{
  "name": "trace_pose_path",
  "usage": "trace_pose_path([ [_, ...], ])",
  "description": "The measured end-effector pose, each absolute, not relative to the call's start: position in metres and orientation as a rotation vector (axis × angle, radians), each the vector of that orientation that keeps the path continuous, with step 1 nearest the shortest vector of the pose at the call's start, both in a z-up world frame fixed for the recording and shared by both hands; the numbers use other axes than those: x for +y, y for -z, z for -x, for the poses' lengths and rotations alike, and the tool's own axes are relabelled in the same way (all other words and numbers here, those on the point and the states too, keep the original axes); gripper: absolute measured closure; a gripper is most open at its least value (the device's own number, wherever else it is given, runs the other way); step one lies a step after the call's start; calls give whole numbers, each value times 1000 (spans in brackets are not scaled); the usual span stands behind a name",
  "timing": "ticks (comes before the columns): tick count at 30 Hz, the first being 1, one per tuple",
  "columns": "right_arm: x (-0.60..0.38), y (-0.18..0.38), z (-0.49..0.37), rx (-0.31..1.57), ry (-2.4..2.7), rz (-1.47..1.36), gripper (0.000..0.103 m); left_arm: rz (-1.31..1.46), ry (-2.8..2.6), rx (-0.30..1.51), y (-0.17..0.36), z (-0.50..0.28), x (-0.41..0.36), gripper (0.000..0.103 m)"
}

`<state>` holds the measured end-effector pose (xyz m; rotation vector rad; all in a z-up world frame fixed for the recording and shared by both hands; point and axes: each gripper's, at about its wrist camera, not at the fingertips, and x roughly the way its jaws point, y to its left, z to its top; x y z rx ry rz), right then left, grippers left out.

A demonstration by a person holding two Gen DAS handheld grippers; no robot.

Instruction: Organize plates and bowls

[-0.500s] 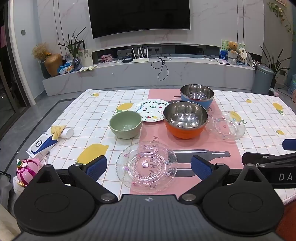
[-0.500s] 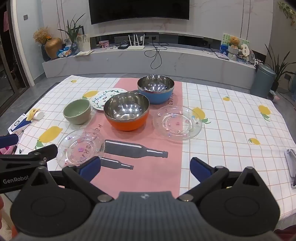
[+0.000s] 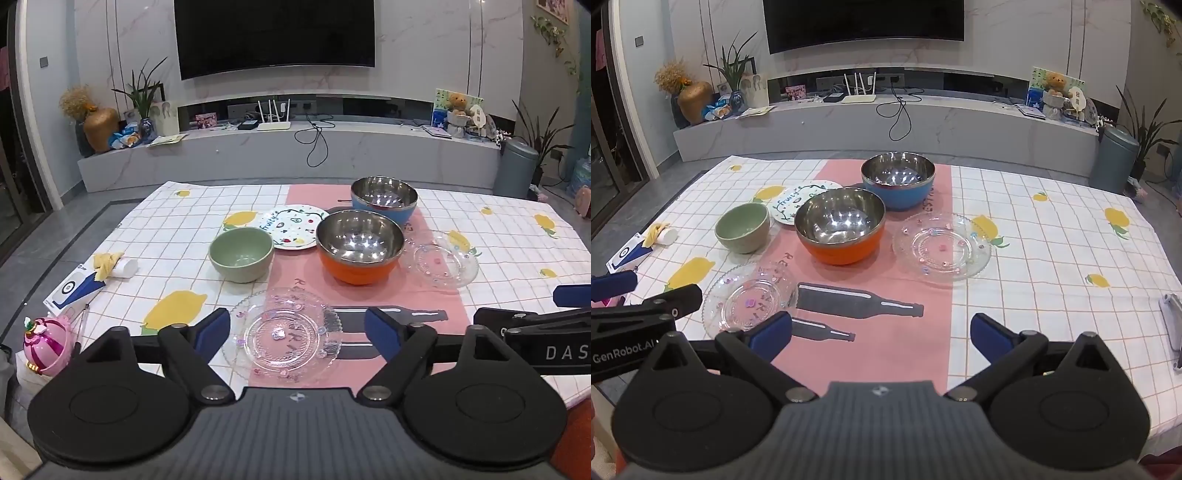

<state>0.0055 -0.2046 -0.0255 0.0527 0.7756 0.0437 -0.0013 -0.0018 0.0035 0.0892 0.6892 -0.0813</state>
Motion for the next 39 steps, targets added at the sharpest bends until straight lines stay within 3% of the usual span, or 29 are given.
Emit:
trace_pose_path([
  [12,-206,32,-5,773,-38,-83,2,-14,83,703,-4,1,1,18],
  [39,-201,33,-4,766,-43,-77,2,2,75,692,-8,7,3,18],
])
